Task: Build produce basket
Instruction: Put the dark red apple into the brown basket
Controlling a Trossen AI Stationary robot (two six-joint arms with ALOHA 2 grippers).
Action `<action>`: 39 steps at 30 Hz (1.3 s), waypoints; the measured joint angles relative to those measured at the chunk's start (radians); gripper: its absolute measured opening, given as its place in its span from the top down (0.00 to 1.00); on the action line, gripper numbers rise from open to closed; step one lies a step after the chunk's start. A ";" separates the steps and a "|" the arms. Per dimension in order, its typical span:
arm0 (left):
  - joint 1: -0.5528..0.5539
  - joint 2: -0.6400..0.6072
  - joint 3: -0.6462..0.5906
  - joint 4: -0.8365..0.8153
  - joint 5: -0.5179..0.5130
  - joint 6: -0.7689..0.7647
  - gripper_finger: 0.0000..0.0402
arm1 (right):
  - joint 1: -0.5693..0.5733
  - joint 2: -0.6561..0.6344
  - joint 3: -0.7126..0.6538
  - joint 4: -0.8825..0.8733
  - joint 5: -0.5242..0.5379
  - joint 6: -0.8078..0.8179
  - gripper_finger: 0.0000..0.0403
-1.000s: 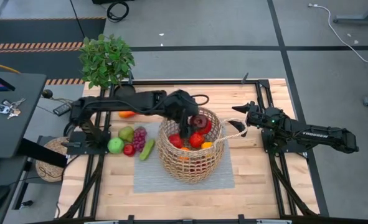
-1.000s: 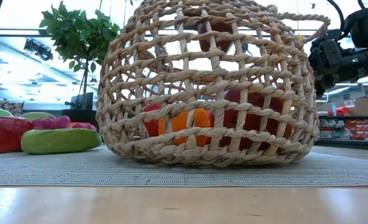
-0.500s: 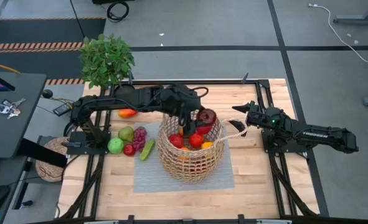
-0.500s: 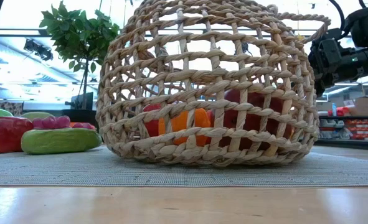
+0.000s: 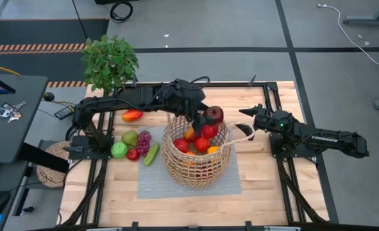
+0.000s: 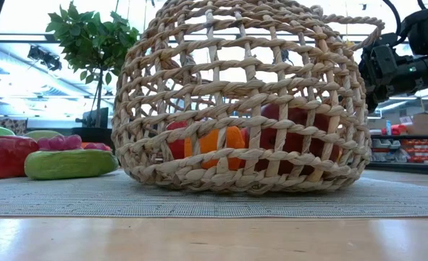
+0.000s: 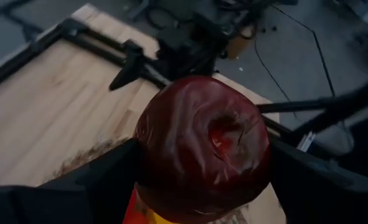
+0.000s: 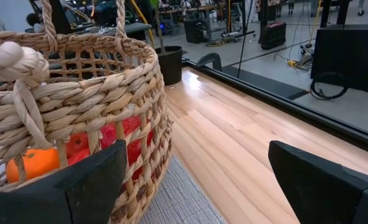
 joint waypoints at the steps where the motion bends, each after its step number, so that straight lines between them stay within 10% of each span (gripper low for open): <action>1: 0.005 0.000 0.000 -0.007 -0.001 -0.025 0.18 | 0.000 0.000 0.000 0.000 0.000 0.000 0.02; 31: 0.016 0.000 -0.003 -0.022 0.001 -0.209 0.18 | 0.000 0.000 -0.001 0.000 0.000 0.000 0.02; 39: 0.007 0.000 -0.003 -0.067 0.017 0.179 0.18 | 0.000 0.000 -0.001 0.000 0.000 0.000 0.02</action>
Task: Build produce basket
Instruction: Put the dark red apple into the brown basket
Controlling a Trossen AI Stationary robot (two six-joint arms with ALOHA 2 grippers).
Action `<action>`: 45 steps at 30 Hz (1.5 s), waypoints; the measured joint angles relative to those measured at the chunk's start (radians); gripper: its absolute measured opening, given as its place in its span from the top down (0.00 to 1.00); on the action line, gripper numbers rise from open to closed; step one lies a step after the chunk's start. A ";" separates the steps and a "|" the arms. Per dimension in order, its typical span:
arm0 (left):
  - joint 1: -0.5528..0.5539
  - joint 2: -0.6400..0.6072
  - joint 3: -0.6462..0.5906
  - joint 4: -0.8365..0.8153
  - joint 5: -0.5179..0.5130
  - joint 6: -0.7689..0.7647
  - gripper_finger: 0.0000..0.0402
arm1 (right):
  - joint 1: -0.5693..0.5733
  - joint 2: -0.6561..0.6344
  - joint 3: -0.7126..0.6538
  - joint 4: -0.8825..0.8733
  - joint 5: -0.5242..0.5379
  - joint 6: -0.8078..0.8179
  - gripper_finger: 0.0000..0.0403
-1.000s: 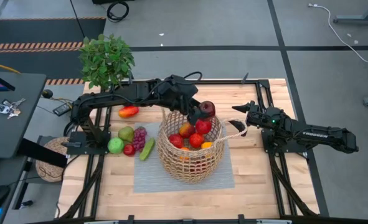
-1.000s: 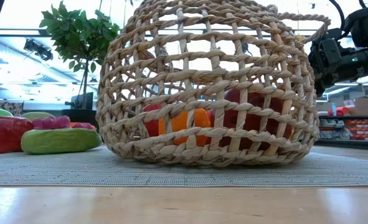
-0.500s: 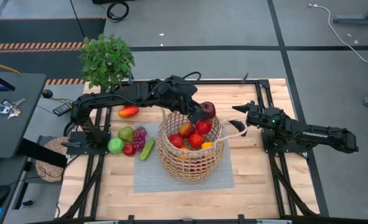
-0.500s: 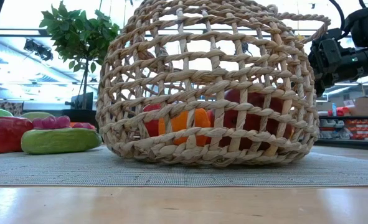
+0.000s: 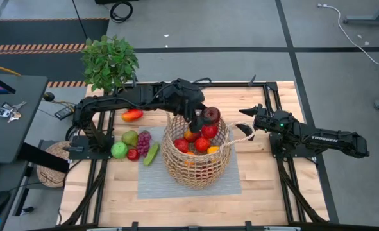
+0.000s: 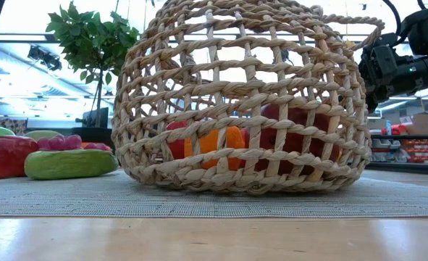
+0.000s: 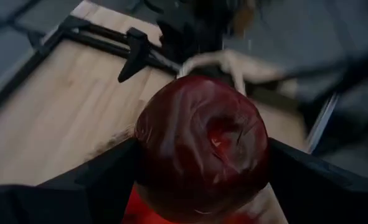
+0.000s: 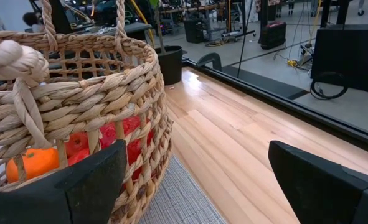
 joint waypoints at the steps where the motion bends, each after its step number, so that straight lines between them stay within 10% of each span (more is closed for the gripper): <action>1: -0.003 0.000 0.000 -0.017 0.000 0.075 0.18 | 0.000 0.000 0.000 0.000 0.000 0.000 0.02; 25: -0.147 0.190 0.000 -0.271 -0.405 1.211 0.18 | 0.000 0.008 0.000 0.019 0.000 0.000 0.02; 45: -0.151 0.237 0.000 -0.367 -0.399 1.147 0.12 | 0.000 0.008 0.000 0.023 0.000 0.000 0.02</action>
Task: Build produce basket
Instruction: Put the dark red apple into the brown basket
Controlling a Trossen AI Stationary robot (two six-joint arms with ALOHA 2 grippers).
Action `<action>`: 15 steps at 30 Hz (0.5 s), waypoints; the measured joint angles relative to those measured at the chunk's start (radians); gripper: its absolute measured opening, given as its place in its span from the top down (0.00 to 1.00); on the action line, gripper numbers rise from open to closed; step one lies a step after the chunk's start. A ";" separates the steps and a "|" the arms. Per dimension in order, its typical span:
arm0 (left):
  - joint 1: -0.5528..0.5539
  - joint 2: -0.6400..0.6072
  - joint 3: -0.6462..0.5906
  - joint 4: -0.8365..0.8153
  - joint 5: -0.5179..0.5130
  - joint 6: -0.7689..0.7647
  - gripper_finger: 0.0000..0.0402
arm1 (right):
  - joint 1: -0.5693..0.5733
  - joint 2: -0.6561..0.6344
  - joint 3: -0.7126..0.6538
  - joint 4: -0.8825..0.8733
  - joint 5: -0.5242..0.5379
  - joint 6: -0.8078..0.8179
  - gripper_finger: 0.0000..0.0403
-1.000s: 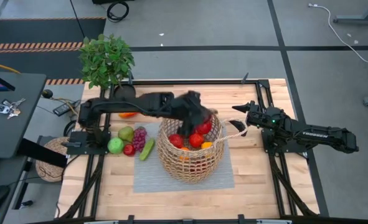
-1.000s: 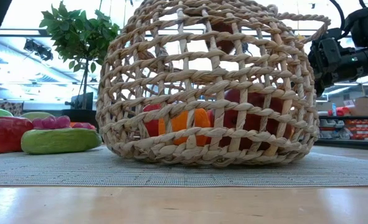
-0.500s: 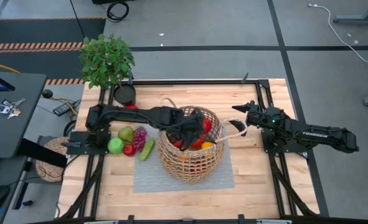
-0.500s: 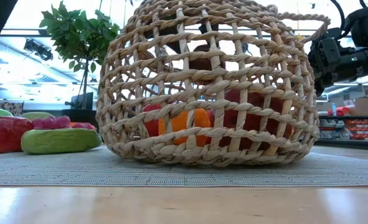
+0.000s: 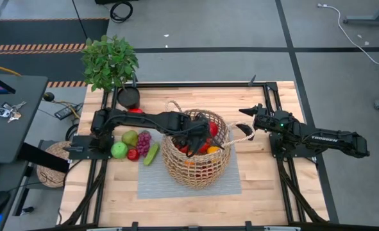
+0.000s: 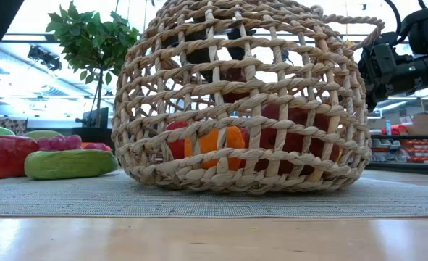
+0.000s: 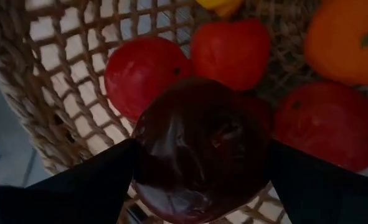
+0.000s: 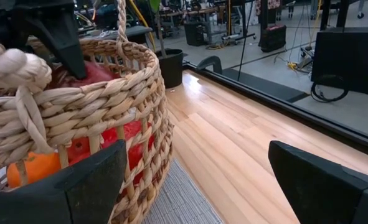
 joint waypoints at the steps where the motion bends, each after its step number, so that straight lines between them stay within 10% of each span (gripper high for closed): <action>1: 0.000 0.000 0.000 0.002 0.000 -0.018 0.12 | 0.000 0.000 0.000 0.001 0.000 0.000 0.02; 15: -0.003 0.000 0.019 0.015 -0.009 -0.416 0.12 | 0.000 0.000 0.000 0.000 0.000 0.000 0.02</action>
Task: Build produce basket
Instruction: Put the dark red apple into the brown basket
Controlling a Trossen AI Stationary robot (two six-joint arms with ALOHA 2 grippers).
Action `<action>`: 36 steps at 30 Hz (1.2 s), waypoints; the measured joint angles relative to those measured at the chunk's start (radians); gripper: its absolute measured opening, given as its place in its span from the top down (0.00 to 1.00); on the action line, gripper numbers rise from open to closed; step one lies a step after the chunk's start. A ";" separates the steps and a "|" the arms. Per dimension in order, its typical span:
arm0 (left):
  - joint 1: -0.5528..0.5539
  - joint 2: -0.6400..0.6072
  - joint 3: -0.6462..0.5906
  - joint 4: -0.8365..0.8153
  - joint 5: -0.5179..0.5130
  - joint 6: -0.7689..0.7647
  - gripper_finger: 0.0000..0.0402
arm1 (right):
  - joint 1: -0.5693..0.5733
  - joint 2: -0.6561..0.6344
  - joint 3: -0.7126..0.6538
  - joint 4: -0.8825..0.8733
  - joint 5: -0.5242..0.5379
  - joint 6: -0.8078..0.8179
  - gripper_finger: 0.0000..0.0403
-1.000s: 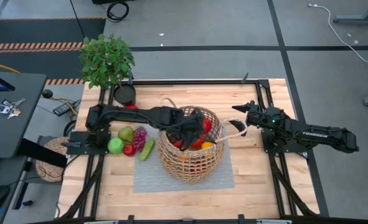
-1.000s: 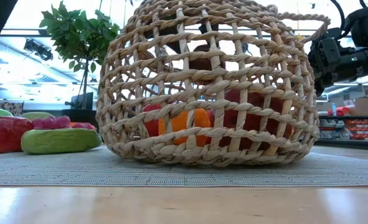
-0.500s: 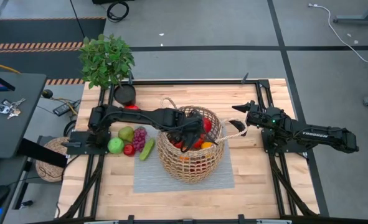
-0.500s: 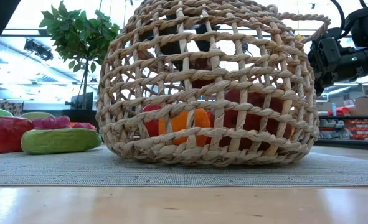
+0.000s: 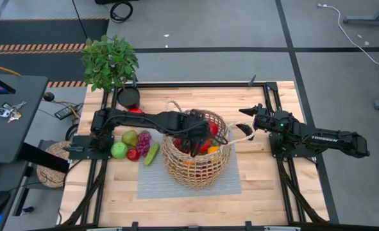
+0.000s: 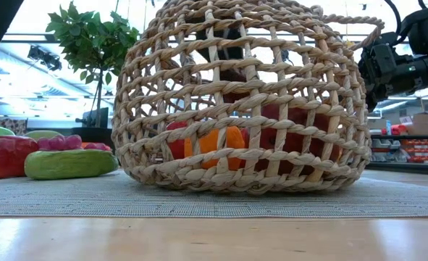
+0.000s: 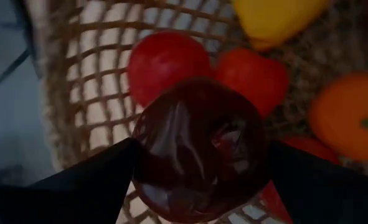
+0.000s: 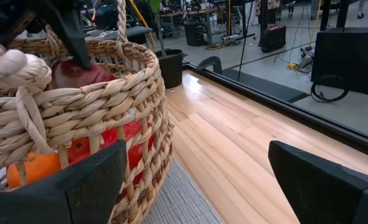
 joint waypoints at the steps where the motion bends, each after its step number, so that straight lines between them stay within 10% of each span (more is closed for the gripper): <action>1: 0.000 0.000 0.004 0.002 -0.017 -0.026 0.12 | 0.000 0.000 0.000 0.000 0.000 0.000 0.02; 36: -0.037 0.000 0.009 0.133 -0.058 -0.087 0.12 | 0.000 0.000 0.000 0.000 0.000 0.000 0.02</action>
